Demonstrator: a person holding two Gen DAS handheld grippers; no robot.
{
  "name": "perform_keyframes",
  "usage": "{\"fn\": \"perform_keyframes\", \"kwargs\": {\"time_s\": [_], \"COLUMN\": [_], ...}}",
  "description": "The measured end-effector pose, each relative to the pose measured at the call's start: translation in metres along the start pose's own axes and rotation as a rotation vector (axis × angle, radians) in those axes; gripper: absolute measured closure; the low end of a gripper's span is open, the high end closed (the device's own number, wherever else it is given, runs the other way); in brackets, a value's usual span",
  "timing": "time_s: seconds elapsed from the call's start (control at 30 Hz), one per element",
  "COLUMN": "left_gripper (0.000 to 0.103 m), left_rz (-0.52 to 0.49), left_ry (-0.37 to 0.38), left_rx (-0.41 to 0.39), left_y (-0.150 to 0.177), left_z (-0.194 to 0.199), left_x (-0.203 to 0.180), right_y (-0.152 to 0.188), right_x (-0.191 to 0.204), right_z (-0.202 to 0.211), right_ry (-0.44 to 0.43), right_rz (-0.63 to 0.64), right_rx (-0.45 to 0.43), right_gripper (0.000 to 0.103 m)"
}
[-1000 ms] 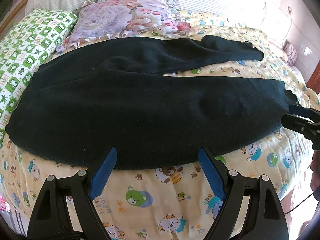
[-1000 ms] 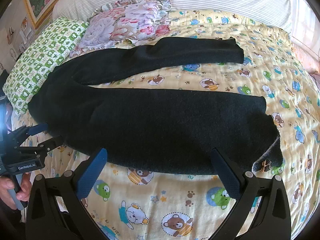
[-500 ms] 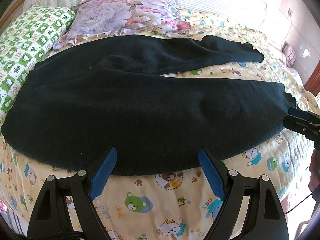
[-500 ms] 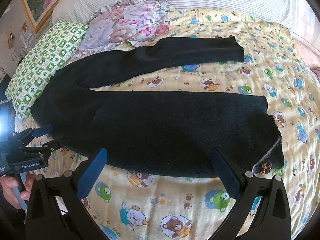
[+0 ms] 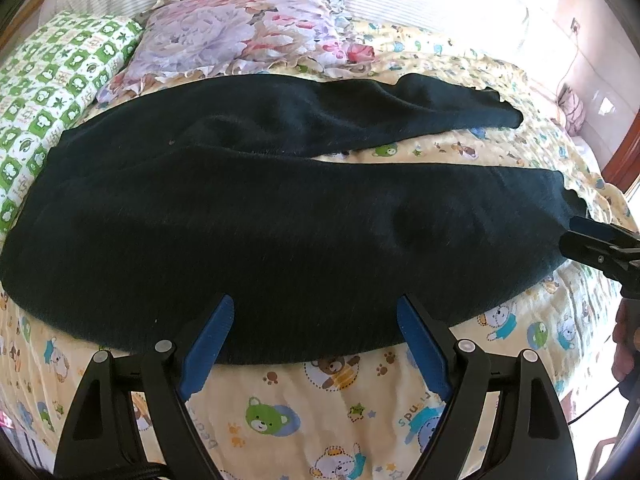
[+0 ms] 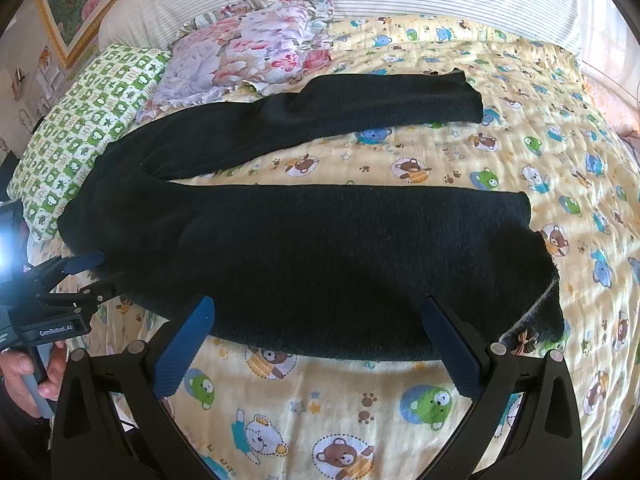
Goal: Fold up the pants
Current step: 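Position both grippers over the black pants, left at waistband, right at leg cuffs, then grasp the pant leg cuffs with the right gripper and lift them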
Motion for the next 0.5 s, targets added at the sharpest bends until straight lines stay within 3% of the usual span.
{"fn": "perform_keyframes", "kwargs": {"time_s": [0.2, 0.5], "left_gripper": [0.019, 0.019], "left_rz": [-0.038, -0.121], "left_ry": [0.005, 0.047], "left_rx": [-0.014, -0.028], "left_y": [-0.021, -0.091], "left_z": [-0.001, -0.009], "left_x": [0.001, 0.012], "right_y": [-0.013, -0.056], "right_x": [-0.005, -0.029], "right_z": [-0.002, -0.007], "right_ry": [0.001, -0.017], "right_rz": [0.004, 0.006], "right_rx": [-0.009, -0.026], "right_gripper": [0.0, 0.0]}}
Point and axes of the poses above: each gripper's, at about its wrist camera, not at the fingertips, and z roughly against the way its jaws point, x to its left, y to its underside, the point moved 6 cm from there along -z, roughly the way its jaws point, and after that the axes turned 8 degrees about y, right-handed, at the moved point
